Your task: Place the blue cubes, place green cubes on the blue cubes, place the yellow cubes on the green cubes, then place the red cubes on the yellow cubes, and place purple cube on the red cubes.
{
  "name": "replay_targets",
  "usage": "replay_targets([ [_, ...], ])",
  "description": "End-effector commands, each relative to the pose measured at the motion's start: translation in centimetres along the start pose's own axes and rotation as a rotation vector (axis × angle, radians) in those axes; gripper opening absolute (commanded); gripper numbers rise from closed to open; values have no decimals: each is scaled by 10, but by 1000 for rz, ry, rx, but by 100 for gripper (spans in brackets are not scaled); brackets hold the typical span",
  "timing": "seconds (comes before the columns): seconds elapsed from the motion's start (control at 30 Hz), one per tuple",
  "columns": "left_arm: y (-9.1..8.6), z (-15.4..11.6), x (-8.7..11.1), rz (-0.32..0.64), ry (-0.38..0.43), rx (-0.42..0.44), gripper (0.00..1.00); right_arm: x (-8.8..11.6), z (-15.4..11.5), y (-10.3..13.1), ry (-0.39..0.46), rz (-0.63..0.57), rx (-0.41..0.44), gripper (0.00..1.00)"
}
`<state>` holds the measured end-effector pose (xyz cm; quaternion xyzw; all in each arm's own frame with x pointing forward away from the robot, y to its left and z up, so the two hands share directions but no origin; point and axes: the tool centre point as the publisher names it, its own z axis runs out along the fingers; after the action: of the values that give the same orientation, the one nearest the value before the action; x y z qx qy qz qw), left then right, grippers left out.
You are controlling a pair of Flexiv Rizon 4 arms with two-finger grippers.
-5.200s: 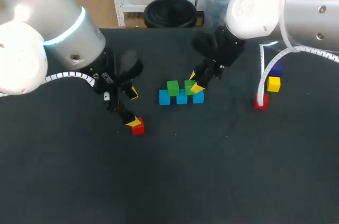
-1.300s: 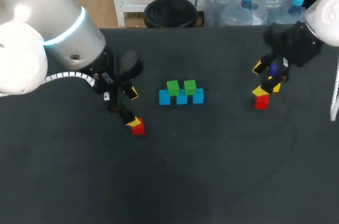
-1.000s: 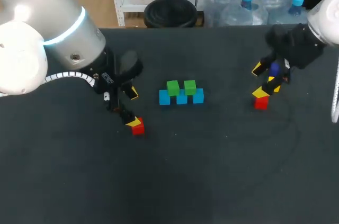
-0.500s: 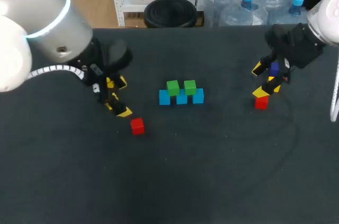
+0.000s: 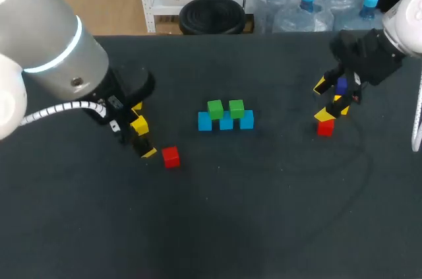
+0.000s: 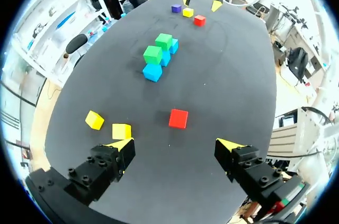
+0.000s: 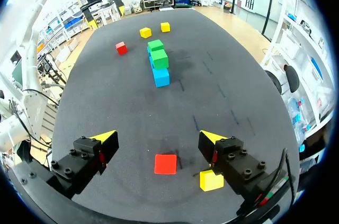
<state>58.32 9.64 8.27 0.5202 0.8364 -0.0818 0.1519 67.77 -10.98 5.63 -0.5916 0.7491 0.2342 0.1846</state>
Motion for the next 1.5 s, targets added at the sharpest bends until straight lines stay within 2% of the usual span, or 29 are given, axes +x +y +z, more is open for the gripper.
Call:
replay_targets([
  [0.03,-1,4,3,-7,-9,-6,100,0,1,0,-2,-1,-1,100],
  [0.5,1,10,4,10,-24,9,100,0,1,0,-2,-1,-1,100],
  [0.73,23,32,14,5,29,6,100,0,1,0,-2,-1,-1,100],
  [1.1,54,51,19,42,46,3,100,0,1,0,-2,-1,-1,100],
  [1.5,95,66,26,24,73,-17,100,0,1,0,-2,-1,-1,100],
])
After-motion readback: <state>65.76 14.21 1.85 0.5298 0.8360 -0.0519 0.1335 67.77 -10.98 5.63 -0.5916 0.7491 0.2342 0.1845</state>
